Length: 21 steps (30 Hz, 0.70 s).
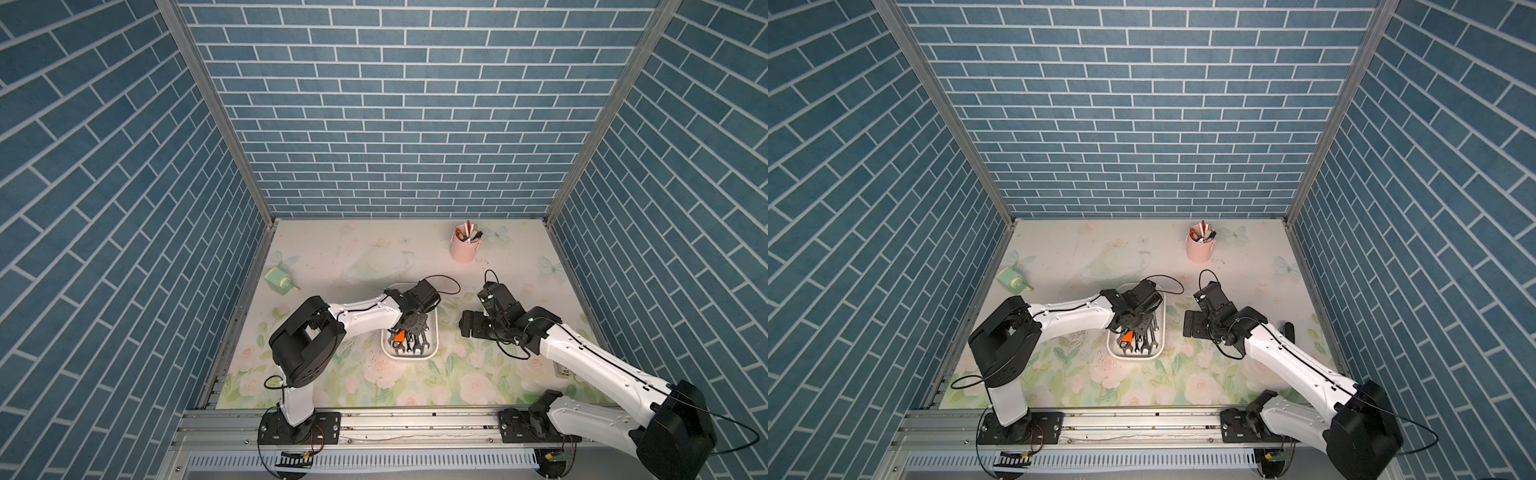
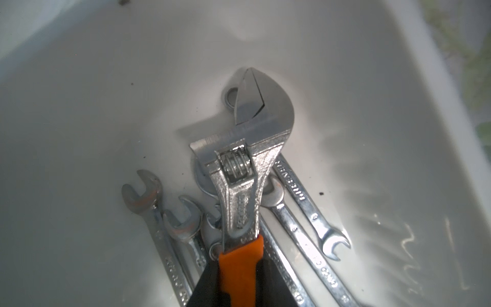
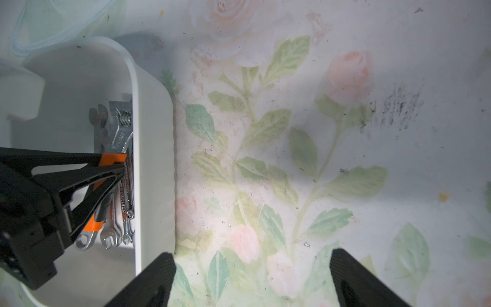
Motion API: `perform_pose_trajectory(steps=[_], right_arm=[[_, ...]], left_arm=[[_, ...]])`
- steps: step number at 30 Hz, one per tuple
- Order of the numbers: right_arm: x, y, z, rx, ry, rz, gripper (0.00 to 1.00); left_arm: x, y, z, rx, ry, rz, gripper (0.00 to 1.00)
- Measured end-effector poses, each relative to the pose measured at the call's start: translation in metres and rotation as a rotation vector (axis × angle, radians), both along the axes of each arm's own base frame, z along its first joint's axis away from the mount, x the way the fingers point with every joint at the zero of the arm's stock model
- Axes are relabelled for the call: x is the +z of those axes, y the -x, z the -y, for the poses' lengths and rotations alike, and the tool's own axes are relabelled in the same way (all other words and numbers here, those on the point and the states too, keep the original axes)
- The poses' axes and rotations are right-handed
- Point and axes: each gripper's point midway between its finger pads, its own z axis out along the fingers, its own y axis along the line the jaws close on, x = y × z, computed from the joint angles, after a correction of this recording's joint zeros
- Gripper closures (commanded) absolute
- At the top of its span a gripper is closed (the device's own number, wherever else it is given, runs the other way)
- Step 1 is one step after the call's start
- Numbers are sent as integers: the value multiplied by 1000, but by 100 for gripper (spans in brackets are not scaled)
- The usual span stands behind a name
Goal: Take out the wrench from the storage box
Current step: Pick up the wrench from the storage box.
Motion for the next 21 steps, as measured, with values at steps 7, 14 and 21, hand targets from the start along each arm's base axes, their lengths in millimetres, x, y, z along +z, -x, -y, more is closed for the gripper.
perform_pose_trajectory(steps=[7,14,21], right_arm=[[0,1,0,0,1,-2,5],[0,1,0,0,2,-2,5],[2,-1,12,-39,63,0,9]], left_arm=[[44,-8,-1,25,46,68,84],[74,-16,-14,67,69,121,84],[93,-41,-53,192,86,164,88]])
